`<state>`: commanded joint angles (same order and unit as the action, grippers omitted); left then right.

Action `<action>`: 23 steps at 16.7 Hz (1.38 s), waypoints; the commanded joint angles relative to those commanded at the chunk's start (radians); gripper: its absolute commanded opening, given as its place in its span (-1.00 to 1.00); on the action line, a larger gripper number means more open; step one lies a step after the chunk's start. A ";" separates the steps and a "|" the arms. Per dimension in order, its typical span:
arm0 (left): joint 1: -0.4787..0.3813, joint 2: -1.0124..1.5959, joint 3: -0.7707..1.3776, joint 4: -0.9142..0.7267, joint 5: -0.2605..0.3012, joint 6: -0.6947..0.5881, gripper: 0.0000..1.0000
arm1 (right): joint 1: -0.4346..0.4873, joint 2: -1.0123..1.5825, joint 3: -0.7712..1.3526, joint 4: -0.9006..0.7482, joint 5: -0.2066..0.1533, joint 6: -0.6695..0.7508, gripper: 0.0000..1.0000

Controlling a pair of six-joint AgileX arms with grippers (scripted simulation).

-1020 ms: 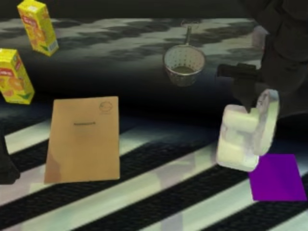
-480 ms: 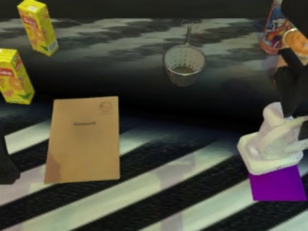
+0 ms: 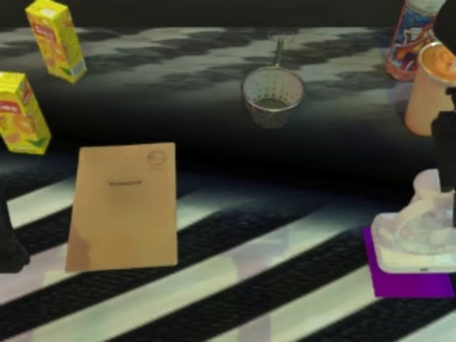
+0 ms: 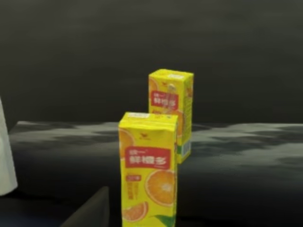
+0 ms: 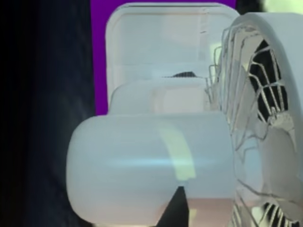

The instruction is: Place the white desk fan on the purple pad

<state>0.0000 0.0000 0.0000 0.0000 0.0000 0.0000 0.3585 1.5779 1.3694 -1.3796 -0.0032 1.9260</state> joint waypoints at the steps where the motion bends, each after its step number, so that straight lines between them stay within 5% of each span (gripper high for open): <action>1: 0.000 0.000 0.000 0.000 0.000 0.000 1.00 | 0.000 0.000 0.000 0.000 0.000 0.000 -1.00; 14: 0.000 0.000 0.000 0.000 0.000 0.000 1.00 | 0.000 0.013 -0.125 0.138 0.000 0.000 -1.00; 23: 0.000 0.000 0.000 0.000 0.000 0.000 1.00 | 0.000 0.013 -0.125 0.138 0.000 0.000 0.36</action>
<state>0.0000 0.0000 0.0000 0.0000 0.0000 0.0000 0.3583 1.5907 1.2442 -1.2415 -0.0032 1.9260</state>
